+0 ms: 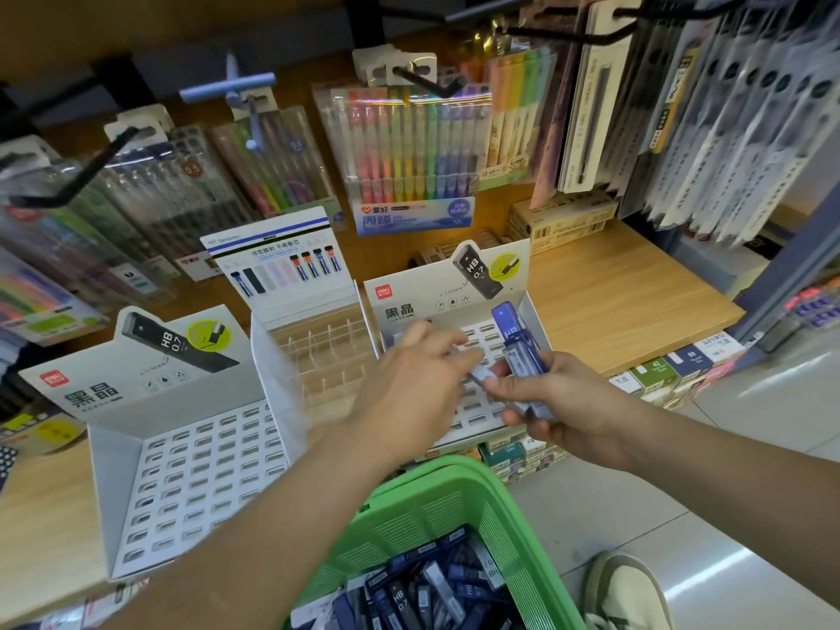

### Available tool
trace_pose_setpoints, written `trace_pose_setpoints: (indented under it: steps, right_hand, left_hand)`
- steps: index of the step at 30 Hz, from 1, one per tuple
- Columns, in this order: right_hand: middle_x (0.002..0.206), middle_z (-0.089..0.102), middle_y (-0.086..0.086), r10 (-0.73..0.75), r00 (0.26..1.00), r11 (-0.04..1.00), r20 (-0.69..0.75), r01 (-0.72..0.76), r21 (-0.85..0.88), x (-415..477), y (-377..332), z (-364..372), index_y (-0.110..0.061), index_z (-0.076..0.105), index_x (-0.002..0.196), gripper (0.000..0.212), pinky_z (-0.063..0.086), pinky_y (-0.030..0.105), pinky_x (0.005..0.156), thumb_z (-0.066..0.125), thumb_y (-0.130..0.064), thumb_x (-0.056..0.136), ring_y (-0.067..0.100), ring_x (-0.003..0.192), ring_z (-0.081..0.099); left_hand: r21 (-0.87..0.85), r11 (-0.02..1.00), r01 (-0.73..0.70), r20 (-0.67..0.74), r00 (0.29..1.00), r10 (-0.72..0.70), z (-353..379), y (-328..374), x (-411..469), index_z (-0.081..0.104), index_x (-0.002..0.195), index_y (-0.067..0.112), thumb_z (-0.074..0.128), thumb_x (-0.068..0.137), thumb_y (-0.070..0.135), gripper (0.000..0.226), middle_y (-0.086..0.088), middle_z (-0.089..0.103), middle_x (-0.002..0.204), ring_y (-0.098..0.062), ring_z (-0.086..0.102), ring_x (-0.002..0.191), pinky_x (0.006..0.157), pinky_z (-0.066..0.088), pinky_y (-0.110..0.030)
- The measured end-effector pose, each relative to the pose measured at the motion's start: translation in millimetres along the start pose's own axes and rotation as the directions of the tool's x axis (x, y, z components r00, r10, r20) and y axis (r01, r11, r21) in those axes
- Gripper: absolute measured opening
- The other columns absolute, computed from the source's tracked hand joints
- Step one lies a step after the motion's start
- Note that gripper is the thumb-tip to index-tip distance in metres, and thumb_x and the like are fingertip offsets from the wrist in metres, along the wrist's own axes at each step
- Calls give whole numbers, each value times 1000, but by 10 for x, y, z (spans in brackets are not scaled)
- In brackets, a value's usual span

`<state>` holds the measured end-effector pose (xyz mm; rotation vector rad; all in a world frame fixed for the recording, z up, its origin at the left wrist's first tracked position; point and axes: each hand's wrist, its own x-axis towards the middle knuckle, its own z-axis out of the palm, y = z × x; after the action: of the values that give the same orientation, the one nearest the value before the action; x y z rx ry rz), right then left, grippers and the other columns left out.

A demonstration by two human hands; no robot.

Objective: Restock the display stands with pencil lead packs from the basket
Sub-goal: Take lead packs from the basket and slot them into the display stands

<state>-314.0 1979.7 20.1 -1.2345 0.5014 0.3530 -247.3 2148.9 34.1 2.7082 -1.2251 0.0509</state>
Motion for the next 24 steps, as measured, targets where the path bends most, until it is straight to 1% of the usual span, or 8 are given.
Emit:
trace_pose_setpoints:
  steps: [4, 8, 11, 15, 18, 20, 21, 24]
  right_hand:
    - [73, 67, 8, 4, 1000, 996, 29, -6, 87, -22, -85, 29, -7, 58, 95, 34, 31, 16, 32, 77, -23, 71, 9, 43, 44]
    - [77, 67, 5, -73, 996, 968, 57, 57, 245, -58, -245, 57, -10, 61, 95, 35, 31, 14, 34, 75, -27, 68, 7, 46, 41]
    - [88, 70, 5, -110, 986, 975, 125, 83, 204, -98, -252, 192, -8, 64, 111, 48, 36, 15, 37, 77, -23, 68, 7, 54, 49]
    - [73, 61, 3, -142, 979, 979, 147, 117, 169, -114, -194, 429, -11, 66, 94, 30, 38, 16, 39, 77, -15, 66, 9, 58, 53]
    - [69, 60, 2, -137, 984, 978, 117, 115, 173, -118, -213, 508, -12, 65, 92, 30, 37, 16, 38, 77, -15, 64, 9, 55, 52]
    - [67, 61, 2, -112, 985, 979, 130, 87, 186, -134, -227, 520, -12, 66, 90, 28, 35, 16, 37, 77, -14, 64, 9, 54, 51]
    - [67, 61, 2, -101, 983, 980, 153, 72, 187, -148, -233, 528, -12, 67, 88, 26, 35, 16, 36, 77, -14, 64, 9, 55, 51]
    - [69, 62, 3, -65, 963, 989, 263, 27, 146, -187, -246, 589, -14, 71, 81, 20, 34, 15, 36, 79, -16, 63, 9, 55, 52]
  left_hand:
    - [-19, 993, 120, -142, 982, -122, 37, 46, -239, 64, 121, 25, 56, 94, 27, 28, 7, 65, 111, -18, 46, 101, 81, 46, -32]
    - [-319, 910, 265, -274, 893, -356, -13, 142, -429, 71, 111, 23, 60, 92, 29, 23, 10, 68, 83, -9, 57, 73, 68, 51, -29]
    - [-462, 825, 326, -283, 827, -486, -37, 242, -482, 75, 96, 26, 67, 86, 33, 14, 11, 62, 65, -3, 54, 57, 57, 51, -29]
    - [-541, 757, 367, -244, 793, -558, -94, 299, -521, 72, 86, 33, 73, 74, 46, 18, 14, 61, 63, -3, 54, 56, 56, 49, -27]
    - [-603, 714, 356, -176, 813, -554, -190, 288, -584, 67, 78, 46, 67, 70, 62, 18, 13, 62, 66, -6, 56, 59, 59, 51, -29]
    - [-693, 642, 327, -108, 834, -542, -273, 265, -643, 65, 75, 51, 56, 70, 71, 22, 15, 65, 72, -5, 58, 59, 60, 53, -31]
    - [-745, 583, 323, -83, 823, -562, -316, 243, -672, 67, 79, 46, 55, 70, 71, 29, 15, 66, 74, -6, 61, 60, 62, 55, -31]
    - [-921, 255, 293, 59, 754, -654, -461, 102, -706, 68, 92, 35, 66, 70, 52, 28, 6, 67, 85, -13, 66, 67, 62, 57, -29]
